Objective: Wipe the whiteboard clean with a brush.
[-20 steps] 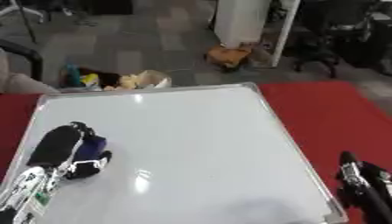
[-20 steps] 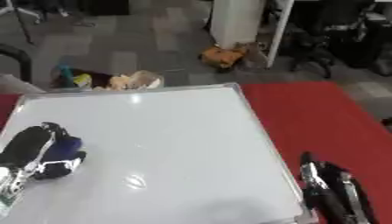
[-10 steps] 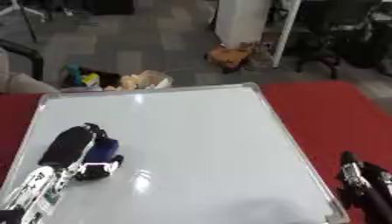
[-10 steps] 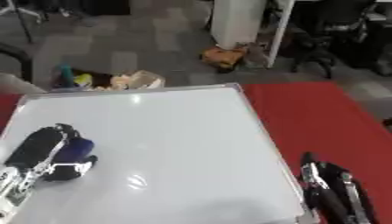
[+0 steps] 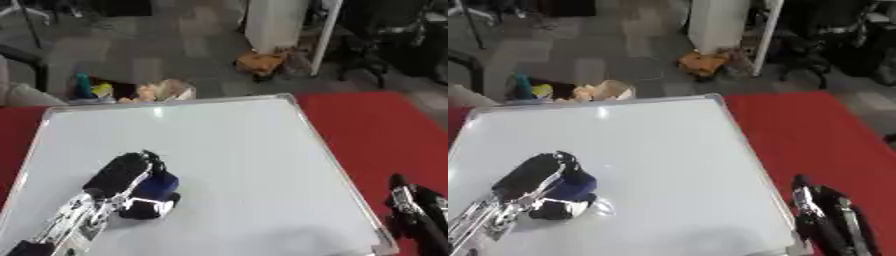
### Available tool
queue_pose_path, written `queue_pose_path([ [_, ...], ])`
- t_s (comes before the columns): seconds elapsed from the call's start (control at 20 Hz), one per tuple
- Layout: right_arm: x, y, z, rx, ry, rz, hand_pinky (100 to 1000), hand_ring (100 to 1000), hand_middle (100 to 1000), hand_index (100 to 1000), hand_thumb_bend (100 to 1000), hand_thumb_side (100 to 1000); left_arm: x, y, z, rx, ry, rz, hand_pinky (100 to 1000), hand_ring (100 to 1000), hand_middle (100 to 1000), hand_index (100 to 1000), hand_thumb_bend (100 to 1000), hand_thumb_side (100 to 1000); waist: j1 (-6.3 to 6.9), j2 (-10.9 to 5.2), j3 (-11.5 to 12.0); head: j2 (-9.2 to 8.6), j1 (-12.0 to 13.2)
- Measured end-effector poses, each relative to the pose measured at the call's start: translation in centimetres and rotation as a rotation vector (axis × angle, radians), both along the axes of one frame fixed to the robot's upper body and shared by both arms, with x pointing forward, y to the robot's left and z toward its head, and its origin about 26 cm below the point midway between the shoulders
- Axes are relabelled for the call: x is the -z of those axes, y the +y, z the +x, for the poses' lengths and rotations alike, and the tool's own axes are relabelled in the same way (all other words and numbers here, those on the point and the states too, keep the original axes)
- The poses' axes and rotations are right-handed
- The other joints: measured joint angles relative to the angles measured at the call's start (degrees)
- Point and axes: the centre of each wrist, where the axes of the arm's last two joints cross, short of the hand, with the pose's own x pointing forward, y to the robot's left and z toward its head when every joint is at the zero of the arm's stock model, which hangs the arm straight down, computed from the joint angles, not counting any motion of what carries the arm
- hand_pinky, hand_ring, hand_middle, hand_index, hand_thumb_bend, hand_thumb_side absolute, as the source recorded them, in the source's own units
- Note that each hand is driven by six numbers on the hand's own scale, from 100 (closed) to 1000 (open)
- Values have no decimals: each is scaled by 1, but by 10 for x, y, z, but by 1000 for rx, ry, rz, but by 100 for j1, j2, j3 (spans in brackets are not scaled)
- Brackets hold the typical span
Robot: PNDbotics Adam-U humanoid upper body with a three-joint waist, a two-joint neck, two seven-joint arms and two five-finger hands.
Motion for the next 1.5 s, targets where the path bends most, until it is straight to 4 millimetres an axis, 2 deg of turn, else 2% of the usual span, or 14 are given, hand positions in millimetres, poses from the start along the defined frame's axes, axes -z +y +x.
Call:
queue_pose_path([
  [0.6, -1, 0, 1, -2, -3, 0, 100, 100, 100, 386, 100, 553, -6, -13, -13, 218, 117, -79, 459, 538, 464, 539, 332, 413, -3, 14, 5, -1, -64],
  [0.65, -1, 0, 1, -2, -3, 0, 100, 100, 100, 386, 100, 563, -8, -14, -15, 234, 116, -95, 456, 539, 471, 539, 165, 646, -3, 14, 5, -1, -66],
  [0.7, -1, 0, 1, -2, -3, 0, 100, 100, 100, 386, 100, 553, -11, -15, -16, 248, 115, -112, 455, 539, 464, 539, 339, 412, -3, 14, 6, -1, -70],
  [1.2, -1, 0, 1, -1, -3, 0, 100, 100, 100, 386, 100, 553, -42, -5, -33, 283, 48, -370, 429, 550, 473, 556, 378, 426, 0, 14, 41, -3, -111],
  [1.5, -1, 0, 0, 4, -3, 1, 100, 100, 100, 386, 100, 553, -54, 30, -39, 164, 10, -556, 426, 554, 475, 555, 385, 430, 7, 14, 77, -3, -167],
])
